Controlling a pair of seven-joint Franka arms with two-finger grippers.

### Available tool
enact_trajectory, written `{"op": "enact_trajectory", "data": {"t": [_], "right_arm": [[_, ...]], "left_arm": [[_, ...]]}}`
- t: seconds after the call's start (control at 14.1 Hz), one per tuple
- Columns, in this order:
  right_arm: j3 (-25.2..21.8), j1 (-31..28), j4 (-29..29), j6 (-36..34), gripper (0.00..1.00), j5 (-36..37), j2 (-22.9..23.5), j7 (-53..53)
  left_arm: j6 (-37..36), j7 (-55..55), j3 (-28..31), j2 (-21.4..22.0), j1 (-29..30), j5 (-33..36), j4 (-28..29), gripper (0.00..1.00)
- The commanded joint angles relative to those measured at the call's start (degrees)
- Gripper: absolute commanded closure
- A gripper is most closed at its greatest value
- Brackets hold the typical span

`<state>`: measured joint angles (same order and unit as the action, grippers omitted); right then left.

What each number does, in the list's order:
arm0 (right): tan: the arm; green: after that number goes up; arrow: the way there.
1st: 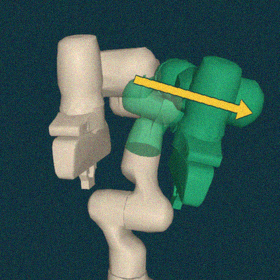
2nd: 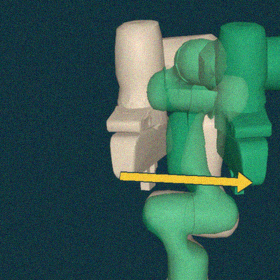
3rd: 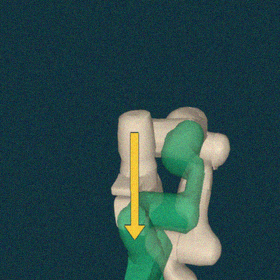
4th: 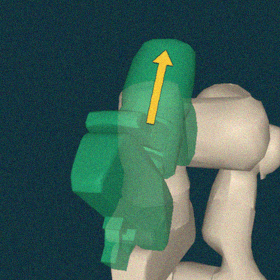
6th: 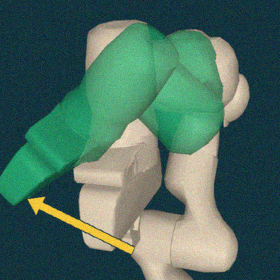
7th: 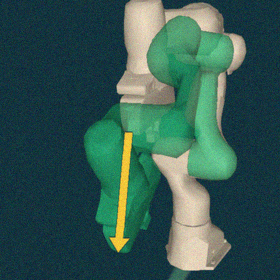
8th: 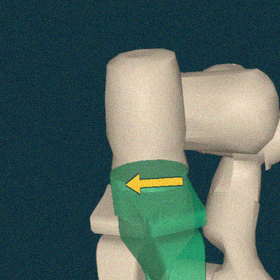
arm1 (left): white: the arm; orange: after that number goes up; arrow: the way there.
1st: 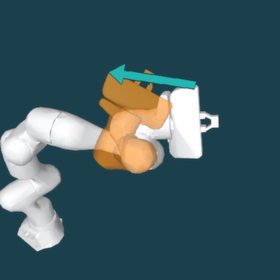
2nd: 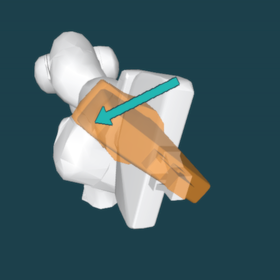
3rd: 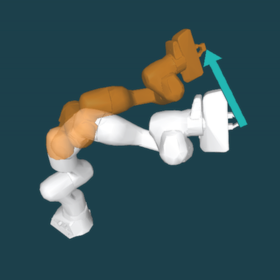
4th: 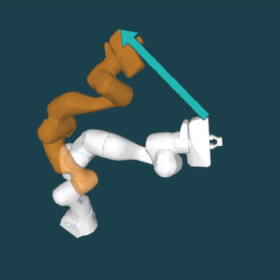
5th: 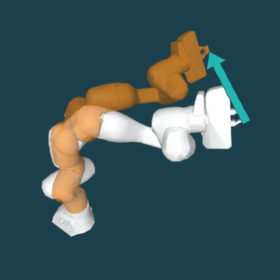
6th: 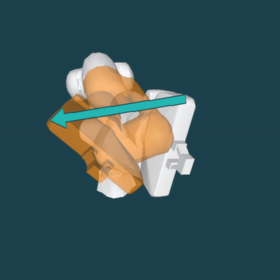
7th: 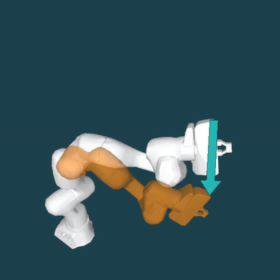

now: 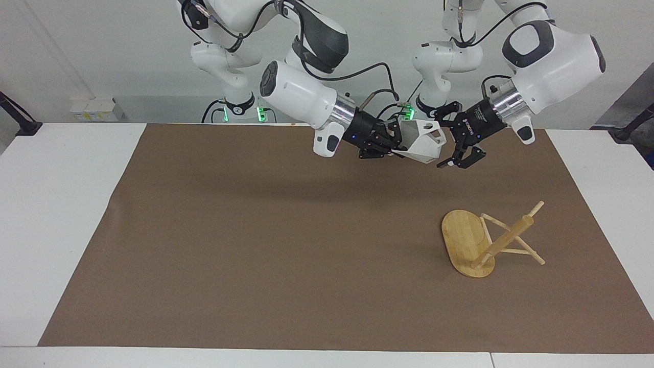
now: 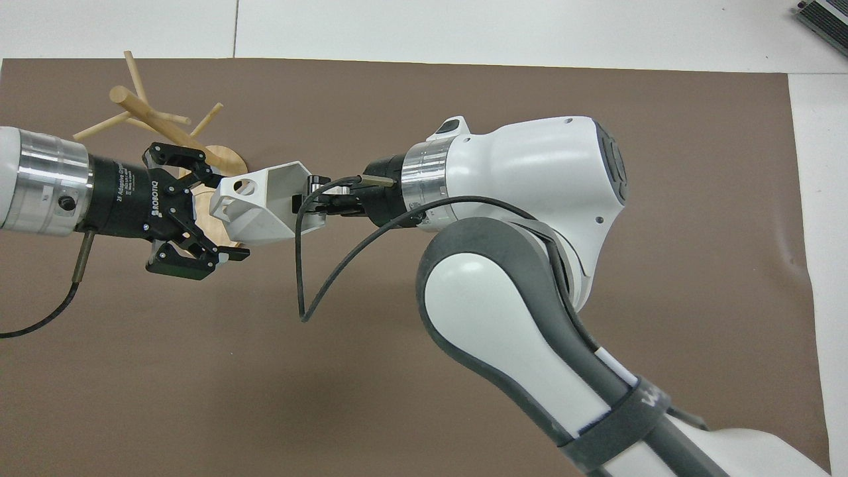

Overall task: Hang cup on rack
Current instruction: 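Close the left gripper on the cup held by the right gripper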

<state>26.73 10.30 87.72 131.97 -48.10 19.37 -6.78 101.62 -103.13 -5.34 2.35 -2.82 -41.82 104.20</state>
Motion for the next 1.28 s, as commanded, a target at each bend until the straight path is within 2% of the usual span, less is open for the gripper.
{"op": "enact_trajectory", "data": {"t": [0.0,0.43,0.5,0.64,0.71,1.21], "right_arm": [[0.6,-0.6,-0.8,0.4,1.00,-1.3,0.4,-0.9],[0.7,-0.6,-0.9,0.4,1.00,-1.3,0.4,-0.9],[0.7,-0.6,-0.9,0.4,1.00,-1.3,0.4,-0.9],[0.7,-0.6,-1.0,0.4,1.00,-1.3,0.4,-0.9],[0.6,-0.6,-1.0,0.4,1.00,-1.3,0.4,-0.9],[0.7,-0.5,-1.0,0.6,1.00,-1.5,0.4,-0.9]], "left_arm": [[2.3,-0.3,0.2,1.9,-1.1,-1.4,2.6,0.00],[4.5,0.0,0.2,2.6,-3.1,-2.5,4.0,0.00],[5.0,0.0,0.3,2.6,-3.0,-2.5,4.3,0.03],[5.2,0.3,0.3,2.6,-3.0,-2.4,4.3,0.80],[5.5,0.3,0.3,2.6,-3.0,-2.4,4.3,1.00],[5.6,-0.5,0.5,2.6,-2.1,-2.4,4.3,1.00]]}}
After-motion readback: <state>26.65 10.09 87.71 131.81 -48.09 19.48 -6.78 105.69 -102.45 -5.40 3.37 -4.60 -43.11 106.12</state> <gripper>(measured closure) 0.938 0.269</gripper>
